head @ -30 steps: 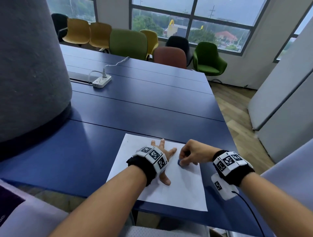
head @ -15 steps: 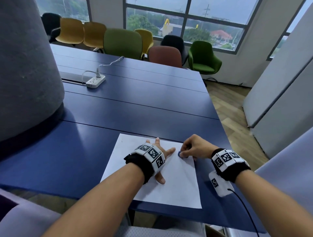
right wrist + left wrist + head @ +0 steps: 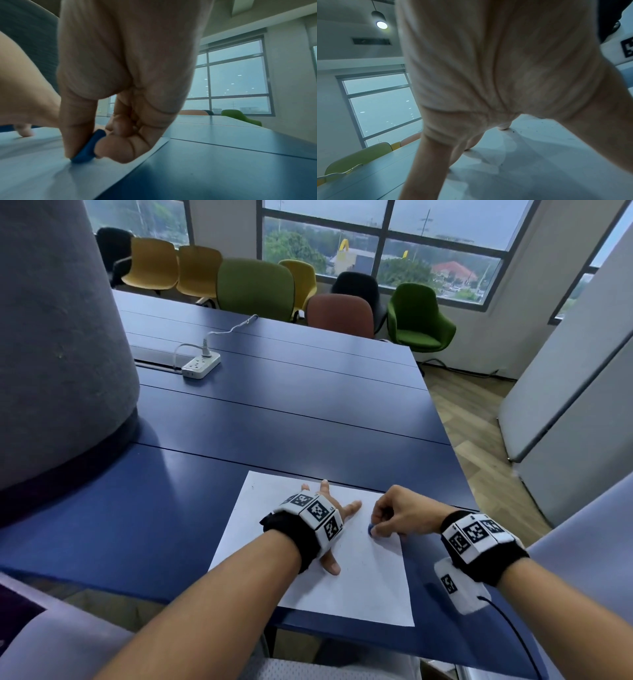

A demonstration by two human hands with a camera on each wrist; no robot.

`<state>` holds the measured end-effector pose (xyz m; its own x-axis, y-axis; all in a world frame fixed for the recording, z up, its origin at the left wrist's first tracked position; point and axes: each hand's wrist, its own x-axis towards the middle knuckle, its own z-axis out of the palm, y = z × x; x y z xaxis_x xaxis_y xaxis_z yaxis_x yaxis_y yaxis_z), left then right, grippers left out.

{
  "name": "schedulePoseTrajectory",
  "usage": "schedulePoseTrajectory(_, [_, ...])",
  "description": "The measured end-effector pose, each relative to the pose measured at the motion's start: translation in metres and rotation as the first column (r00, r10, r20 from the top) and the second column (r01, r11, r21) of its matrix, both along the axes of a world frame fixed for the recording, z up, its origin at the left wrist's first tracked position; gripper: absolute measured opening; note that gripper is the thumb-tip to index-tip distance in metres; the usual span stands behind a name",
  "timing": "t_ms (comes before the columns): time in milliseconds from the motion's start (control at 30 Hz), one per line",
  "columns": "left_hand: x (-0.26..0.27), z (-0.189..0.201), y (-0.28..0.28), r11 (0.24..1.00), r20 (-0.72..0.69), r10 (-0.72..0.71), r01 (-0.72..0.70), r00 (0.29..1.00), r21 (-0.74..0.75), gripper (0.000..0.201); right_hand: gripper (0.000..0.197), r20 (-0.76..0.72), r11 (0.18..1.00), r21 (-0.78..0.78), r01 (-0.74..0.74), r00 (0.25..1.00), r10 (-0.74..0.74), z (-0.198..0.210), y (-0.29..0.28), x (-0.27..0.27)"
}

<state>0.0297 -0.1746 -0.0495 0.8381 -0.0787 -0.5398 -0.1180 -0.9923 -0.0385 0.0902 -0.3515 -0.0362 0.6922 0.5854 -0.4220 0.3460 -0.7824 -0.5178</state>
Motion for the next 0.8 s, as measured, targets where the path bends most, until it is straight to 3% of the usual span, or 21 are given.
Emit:
schedulePoseTrajectory(167, [0.0003, -0.0012, 0.0004, 0.999, -0.007, 0.015, -0.015, 1.000, -0.030, 0.140, 0.013, 0.248, 0.997, 0.020, 0.079, 0.965, -0.081, -0.0055, -0.0002, 0.0104])
schedulePoseTrajectory(300, [-0.0002, -0.0003, -0.0001, 1.000, 0.002, 0.012, -0.012, 1.000, -0.015, 0.140, 0.010, 0.082, 1.000, -0.019, -0.020, 0.996, 0.021, -0.0002, 0.0024, 0.0034])
schedulePoseTrajectory(467, [0.0009, -0.0006, -0.0006, 1.000, -0.007, 0.019, -0.019, 1.000, -0.022, 0.139, 0.010, 0.276, 0.999, 0.013, 0.042, 0.960, -0.044, -0.0030, 0.0035, 0.0094])
schedulePoseTrajectory(567, [0.0011, -0.0034, 0.0001, 1.000, 0.004, 0.015, -0.015, 1.000, -0.005, 0.141, 0.010, 0.226, 1.000, -0.021, -0.023, 0.974, 0.027, -0.0022, 0.0049, 0.0036])
schedulePoseTrajectory(733, [0.0020, -0.0035, 0.0003, 1.000, -0.003, 0.016, -0.016, 1.000, -0.019, 0.140, 0.011, 0.290, 0.999, 0.018, 0.051, 0.956, -0.054, -0.0032, 0.0045, 0.0107])
schedulePoseTrajectory(800, [0.0011, -0.0024, -0.0004, 1.000, -0.009, 0.016, -0.016, 1.000, -0.011, 0.140, 0.011, 0.237, 1.000, 0.007, 0.013, 0.972, -0.014, -0.0037, 0.0045, 0.0060])
